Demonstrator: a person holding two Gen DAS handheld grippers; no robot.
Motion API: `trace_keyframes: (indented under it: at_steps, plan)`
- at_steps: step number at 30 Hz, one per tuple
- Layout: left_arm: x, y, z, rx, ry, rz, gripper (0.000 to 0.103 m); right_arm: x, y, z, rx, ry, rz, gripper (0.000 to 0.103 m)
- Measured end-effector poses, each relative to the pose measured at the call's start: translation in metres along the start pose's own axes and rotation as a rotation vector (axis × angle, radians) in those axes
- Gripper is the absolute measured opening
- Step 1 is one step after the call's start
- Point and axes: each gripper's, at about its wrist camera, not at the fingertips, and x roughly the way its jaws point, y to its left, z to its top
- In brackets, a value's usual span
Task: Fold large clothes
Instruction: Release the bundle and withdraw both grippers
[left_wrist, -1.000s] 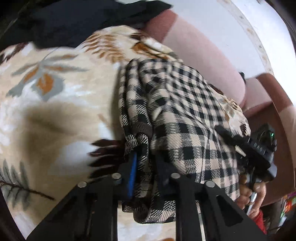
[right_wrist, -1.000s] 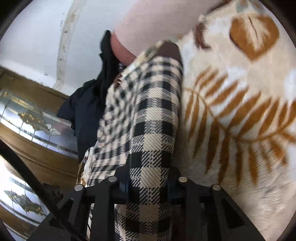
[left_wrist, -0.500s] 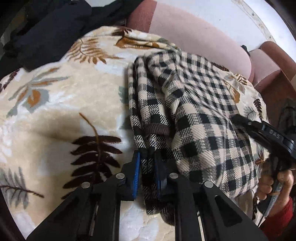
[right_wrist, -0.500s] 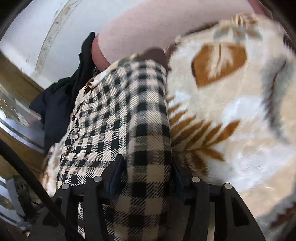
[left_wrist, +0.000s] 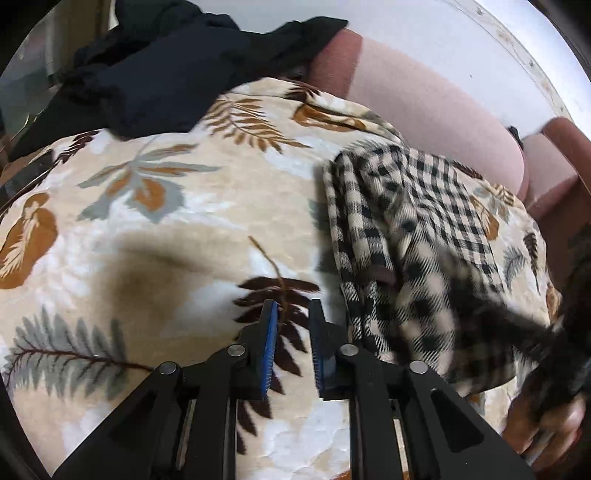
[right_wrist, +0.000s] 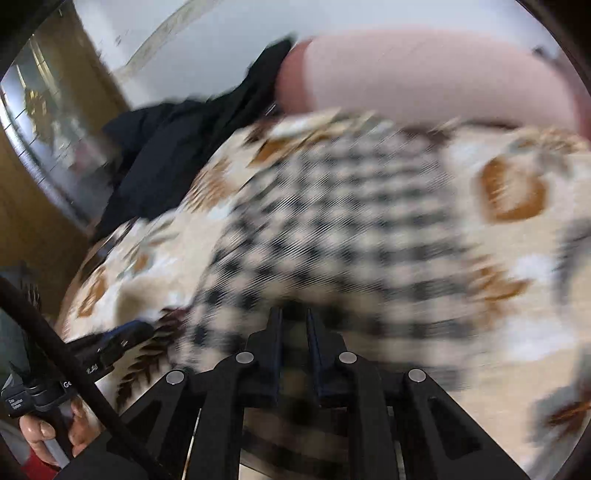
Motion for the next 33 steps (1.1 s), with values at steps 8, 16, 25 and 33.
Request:
trace_keyframes:
  at_steps: [8,16,25,33]
  plan:
    - [-0.013,0.022,0.009,-0.062,-0.027,-0.007,0.028,-0.006,0.041,-0.008,-0.098,0.020,0.056,0.012]
    - [-0.020,0.038,0.015,-0.107,-0.053,0.007,0.032,0.032,0.050,-0.003,-0.090,0.058,-0.052,0.013]
    - [-0.025,0.040,0.017,-0.097,-0.082,0.024,0.038,0.052,0.041,0.076,-0.006,0.034,-0.097,0.014]
    - [-0.022,0.044,0.022,-0.099,-0.085,0.022,0.038,0.095,0.054,0.108,-0.015,0.027,-0.088,0.013]
